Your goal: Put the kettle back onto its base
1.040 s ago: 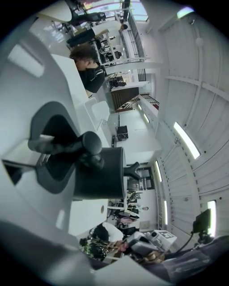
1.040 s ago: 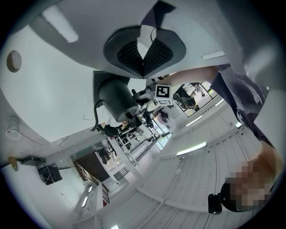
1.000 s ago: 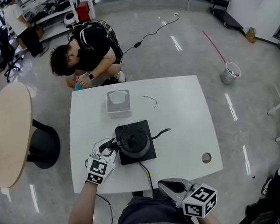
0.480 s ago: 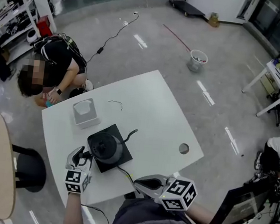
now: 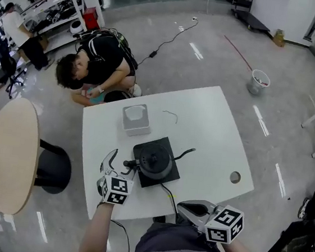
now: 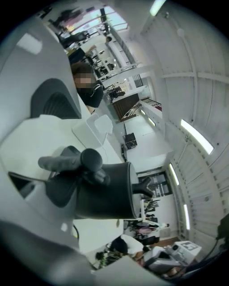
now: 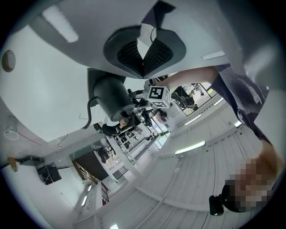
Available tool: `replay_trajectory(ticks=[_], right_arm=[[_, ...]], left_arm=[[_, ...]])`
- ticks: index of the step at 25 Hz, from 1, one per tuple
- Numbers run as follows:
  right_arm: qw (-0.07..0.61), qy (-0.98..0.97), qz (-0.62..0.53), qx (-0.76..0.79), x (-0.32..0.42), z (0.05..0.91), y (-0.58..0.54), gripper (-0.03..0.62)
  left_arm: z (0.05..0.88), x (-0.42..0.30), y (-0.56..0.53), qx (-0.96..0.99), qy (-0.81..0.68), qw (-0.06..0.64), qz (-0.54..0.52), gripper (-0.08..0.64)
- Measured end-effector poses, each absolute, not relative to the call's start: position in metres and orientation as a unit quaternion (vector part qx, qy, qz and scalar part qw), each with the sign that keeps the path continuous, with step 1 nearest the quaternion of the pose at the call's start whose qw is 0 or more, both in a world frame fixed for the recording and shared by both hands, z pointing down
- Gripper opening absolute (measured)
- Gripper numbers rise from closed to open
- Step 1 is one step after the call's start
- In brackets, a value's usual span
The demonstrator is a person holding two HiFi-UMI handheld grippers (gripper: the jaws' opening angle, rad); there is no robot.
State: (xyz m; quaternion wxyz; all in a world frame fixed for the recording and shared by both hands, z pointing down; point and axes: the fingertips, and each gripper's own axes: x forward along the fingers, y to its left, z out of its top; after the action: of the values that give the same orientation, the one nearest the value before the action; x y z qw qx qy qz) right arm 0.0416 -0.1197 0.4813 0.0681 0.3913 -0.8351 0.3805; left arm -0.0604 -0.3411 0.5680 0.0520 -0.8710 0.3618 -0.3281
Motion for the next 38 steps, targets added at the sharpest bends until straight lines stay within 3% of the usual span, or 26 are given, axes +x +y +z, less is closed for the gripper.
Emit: replay_trajectory(ticks=[5,13,22,28,31,32,33,38], right_arm=[[0.072,-0.841,0.377,0.381,0.027,0.489,-0.128,0.000],[0.076,-0.849,0.370,0.370,0.017,0.489,-0.131,0.000],[0.071,-0.868,0.332,0.363,0.009,0.480,-0.145,0.000],[0.062,-0.870,0.305,0.383,0.007,0.456,-0.149,0.000],[0.060,-0.872,0.294,0.386,0.000,0.448,-0.148,0.000],[0.062,-0.872,0.291,0.388,-0.002,0.447,-0.146,0.000],[0.067,-0.872,0.289,0.391,-0.005,0.446,-0.144,0.000],[0.084,-0.859,0.281,0.419,-0.008,0.448,-0.131,0.000]], left_arm=[[0.568,-0.076,-0.332,-0.844,0.399,0.085,-0.347,0.292],[0.571,-0.085,-0.318,-0.860,0.388,0.048,-0.329,0.287],[0.554,-0.104,-0.302,-0.871,0.371,0.064,-0.316,0.288],[0.512,-0.123,-0.291,-0.887,0.381,0.065,-0.252,0.275],[0.489,-0.133,-0.284,-0.889,0.392,0.079,-0.225,0.218],[0.481,-0.137,-0.281,-0.887,0.398,0.087,-0.218,0.153],[0.474,-0.142,-0.278,-0.885,0.405,0.093,-0.211,0.009],[0.464,-0.148,-0.253,-0.896,0.394,0.082,-0.188,0.000]])
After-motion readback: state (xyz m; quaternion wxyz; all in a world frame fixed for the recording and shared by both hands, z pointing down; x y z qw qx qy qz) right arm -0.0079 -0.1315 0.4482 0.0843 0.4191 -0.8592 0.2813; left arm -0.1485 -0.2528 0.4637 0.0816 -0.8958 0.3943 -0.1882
